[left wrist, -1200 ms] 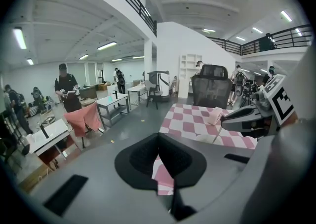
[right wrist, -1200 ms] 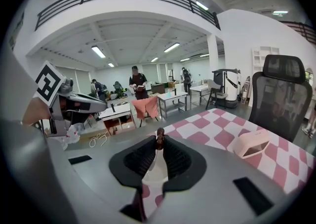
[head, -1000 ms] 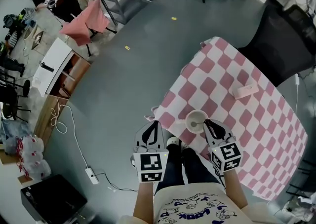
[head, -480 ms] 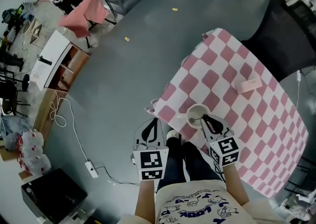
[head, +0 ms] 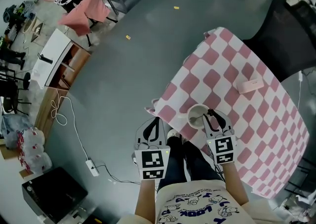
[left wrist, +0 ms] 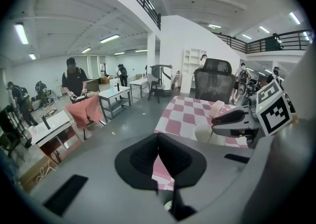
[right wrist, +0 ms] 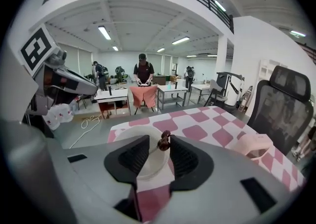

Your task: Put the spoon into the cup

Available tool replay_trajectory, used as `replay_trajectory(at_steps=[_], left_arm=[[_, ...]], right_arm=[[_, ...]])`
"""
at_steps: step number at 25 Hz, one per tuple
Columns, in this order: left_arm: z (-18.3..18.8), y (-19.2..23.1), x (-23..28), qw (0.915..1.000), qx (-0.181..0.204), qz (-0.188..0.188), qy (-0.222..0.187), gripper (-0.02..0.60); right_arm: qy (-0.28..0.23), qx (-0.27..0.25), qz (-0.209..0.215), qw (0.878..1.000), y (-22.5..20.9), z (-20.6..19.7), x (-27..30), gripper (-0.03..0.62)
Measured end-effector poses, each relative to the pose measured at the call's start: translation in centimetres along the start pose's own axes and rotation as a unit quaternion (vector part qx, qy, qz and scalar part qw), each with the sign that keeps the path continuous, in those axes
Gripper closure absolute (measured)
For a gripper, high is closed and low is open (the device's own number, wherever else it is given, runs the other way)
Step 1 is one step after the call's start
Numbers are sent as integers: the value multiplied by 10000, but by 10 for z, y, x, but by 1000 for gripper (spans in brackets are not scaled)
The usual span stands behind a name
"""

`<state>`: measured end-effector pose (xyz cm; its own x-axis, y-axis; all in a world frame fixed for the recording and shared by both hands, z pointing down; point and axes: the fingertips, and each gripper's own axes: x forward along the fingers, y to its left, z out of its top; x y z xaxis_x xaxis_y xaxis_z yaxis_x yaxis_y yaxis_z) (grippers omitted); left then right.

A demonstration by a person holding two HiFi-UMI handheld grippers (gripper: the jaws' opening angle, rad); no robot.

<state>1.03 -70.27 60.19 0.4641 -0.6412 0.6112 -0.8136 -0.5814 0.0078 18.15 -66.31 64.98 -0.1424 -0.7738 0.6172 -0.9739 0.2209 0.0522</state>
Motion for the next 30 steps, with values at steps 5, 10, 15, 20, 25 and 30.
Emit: replay_trajectory(at_steps=[5, 10, 15, 20, 25, 30], left_arm=[[1, 0, 2, 10000, -15, 43, -12, 568], [14, -1, -2, 9998, -24, 99, -169, 568], [40, -4, -15, 9990, 37, 132, -428, 568], [72, -4, -33, 9966, 74, 230, -782, 568], [102, -7, -54, 9930, 116, 310, -1137, 568], [128, -13, -75, 9881, 127, 346, -1492, 568]], right_arm=[[-60, 141, -154, 9998, -14, -1, 1, 399], [-384, 388, -337, 9979, -28, 19, -11, 401], [-966, 564, -622, 9918, -44, 58, -39, 500], [-1524, 628, -827, 9829, -55, 99, -71, 554], [-1994, 666, -946, 9731, -60, 131, -103, 568], [-2326, 613, -1029, 9652, -60, 154, -131, 574]])
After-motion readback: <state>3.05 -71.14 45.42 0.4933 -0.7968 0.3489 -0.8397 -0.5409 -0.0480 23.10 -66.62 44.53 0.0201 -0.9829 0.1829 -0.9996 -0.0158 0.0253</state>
